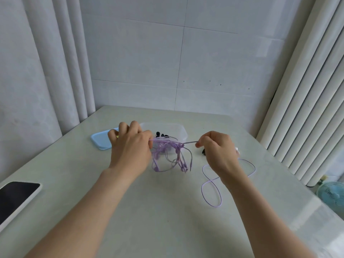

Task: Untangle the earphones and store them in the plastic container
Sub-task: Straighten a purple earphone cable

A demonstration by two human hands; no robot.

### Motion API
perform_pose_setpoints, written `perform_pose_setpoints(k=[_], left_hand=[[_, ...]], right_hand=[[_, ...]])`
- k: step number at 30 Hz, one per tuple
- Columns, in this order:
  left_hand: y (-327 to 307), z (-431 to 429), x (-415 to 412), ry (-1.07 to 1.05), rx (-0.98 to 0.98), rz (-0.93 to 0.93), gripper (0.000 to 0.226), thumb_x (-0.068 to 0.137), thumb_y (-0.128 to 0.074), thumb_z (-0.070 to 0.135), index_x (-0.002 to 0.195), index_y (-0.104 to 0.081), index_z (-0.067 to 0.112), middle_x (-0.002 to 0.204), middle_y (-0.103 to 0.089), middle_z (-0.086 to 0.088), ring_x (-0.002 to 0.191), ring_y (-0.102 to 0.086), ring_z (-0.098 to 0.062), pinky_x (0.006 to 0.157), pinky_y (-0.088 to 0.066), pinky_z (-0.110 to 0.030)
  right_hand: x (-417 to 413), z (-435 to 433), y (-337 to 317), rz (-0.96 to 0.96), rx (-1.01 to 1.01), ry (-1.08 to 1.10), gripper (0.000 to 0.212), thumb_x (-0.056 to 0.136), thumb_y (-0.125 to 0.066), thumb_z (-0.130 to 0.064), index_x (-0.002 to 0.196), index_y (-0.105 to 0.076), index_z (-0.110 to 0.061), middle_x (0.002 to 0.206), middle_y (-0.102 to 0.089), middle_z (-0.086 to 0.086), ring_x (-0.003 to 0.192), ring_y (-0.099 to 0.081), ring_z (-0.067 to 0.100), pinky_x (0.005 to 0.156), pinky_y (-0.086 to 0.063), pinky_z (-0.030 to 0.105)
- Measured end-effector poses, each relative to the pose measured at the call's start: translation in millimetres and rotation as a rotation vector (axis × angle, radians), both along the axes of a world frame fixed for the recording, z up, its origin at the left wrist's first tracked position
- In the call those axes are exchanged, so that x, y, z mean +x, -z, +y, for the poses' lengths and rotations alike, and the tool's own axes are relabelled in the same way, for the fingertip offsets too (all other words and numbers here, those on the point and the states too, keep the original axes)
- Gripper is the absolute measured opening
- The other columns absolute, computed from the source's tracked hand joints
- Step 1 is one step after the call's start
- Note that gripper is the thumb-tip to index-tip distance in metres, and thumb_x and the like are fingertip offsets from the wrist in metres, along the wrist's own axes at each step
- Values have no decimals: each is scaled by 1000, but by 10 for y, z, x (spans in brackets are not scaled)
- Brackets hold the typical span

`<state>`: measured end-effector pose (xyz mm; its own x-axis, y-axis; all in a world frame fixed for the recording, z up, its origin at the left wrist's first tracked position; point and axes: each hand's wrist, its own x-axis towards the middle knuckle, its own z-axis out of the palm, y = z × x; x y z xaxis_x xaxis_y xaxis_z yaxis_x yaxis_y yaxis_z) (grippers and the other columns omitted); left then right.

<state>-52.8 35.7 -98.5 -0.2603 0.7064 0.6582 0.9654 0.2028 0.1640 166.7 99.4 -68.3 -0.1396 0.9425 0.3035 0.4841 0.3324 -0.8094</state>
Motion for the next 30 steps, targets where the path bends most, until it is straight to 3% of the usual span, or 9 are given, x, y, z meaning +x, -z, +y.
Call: perform_pose_setpoints(k=[3,6,9,14,17,20,22,27,30], left_hand=[[-34,-5,-20,-87,10,-129,28,81,-67,-1,99,-70,21,108,-54,-9,97,-55,-39,79,-35,-45],[-94,-13,-17,-81,56,-381,26,88,-60,-2,106,-65,16,119,-51,-11,100,-61,-42,80,-41,-44],[-113,19,-37,-41,118,-587,26,87,-52,-8,105,-56,11,119,-53,-15,101,-58,-42,85,-45,-45],[-237,-48,79,441,-9,-818,63,72,-48,-12,106,-68,38,127,-56,8,114,-56,-19,79,-56,-32],[-319,-173,217,728,-202,-800,47,69,-59,13,105,-78,37,131,-60,18,128,-53,1,99,-49,-32],[-280,-165,310,746,-267,-798,19,82,-72,42,99,-74,33,129,-64,20,130,-53,4,117,-40,-40],[-186,-125,361,675,-271,-704,35,85,-80,56,109,-63,37,127,-65,21,128,-55,4,115,-42,-41],[-76,-105,479,704,-350,-519,30,95,-67,54,124,-63,47,120,-70,28,97,-73,-8,98,-57,-47],[-39,-84,436,590,-366,-364,21,99,-60,35,119,-61,42,93,-70,19,77,-61,-1,99,-52,-49]], right_hand=[[-3,14,29,-54,118,139,32,79,-32,-34,80,-61,-19,71,-67,-8,95,-54,18,100,-33,46],[-36,-2,-3,378,-8,109,31,88,-36,-26,85,-55,-2,71,-63,0,78,-62,26,77,-49,44],[-37,-16,-53,749,-133,72,28,99,-34,-17,90,-57,-5,78,-69,8,83,-76,32,86,-60,53],[-40,-102,-149,895,-211,-160,20,108,-27,-14,98,-45,-12,81,-70,21,68,-71,40,59,-59,44],[-79,-137,-125,776,-153,-230,17,113,-28,-19,105,-43,-14,84,-67,21,72,-74,41,61,-63,53],[-79,-165,-128,705,-114,-279,17,114,-35,-21,106,-48,-13,87,-63,19,80,-74,38,63,-62,54],[-72,-193,-158,727,-157,-353,17,114,-36,-21,104,-47,-12,80,-62,18,73,-69,37,62,-60,49],[-62,-258,-195,742,-197,-566,16,116,-33,-22,106,-44,-15,75,-61,22,69,-65,37,64,-58,44],[-67,-229,-182,721,-37,-449,18,117,-32,-24,107,-43,-14,76,-68,17,77,-70,34,59,-57,38]])
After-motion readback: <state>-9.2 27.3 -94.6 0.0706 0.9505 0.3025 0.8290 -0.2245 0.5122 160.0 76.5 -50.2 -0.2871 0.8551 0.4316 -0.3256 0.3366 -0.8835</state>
